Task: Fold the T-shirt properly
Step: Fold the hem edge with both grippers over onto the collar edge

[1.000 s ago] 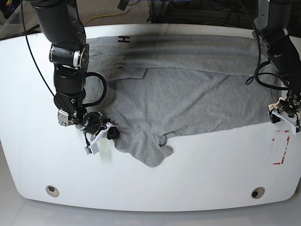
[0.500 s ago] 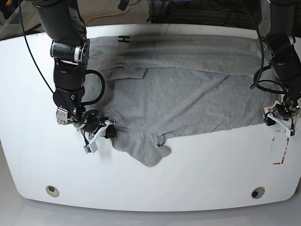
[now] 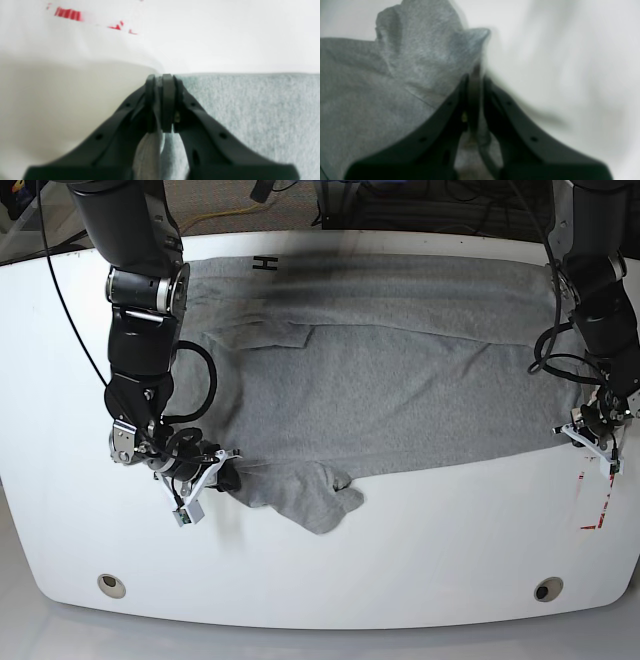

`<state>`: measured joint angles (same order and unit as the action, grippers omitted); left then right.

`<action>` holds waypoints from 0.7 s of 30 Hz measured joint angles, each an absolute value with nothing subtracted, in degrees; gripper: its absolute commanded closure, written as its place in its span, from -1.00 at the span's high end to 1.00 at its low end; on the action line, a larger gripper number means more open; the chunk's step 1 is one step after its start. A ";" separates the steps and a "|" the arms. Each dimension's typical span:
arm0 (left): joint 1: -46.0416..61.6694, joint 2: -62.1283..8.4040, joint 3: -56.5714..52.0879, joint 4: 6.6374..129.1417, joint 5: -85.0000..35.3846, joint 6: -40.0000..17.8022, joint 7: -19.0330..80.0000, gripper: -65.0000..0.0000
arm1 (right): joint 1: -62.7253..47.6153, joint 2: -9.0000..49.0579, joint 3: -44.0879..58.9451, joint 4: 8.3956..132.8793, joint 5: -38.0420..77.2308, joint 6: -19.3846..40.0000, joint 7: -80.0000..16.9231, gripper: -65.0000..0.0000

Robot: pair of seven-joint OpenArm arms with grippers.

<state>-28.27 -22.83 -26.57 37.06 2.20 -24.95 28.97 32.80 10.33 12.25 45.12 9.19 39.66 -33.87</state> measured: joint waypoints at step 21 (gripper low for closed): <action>-16.58 -14.15 -26.37 85.54 1.98 -35.03 52.90 -1.00 | 14.20 14.06 13.04 94.32 10.76 40.27 -59.57 -1.00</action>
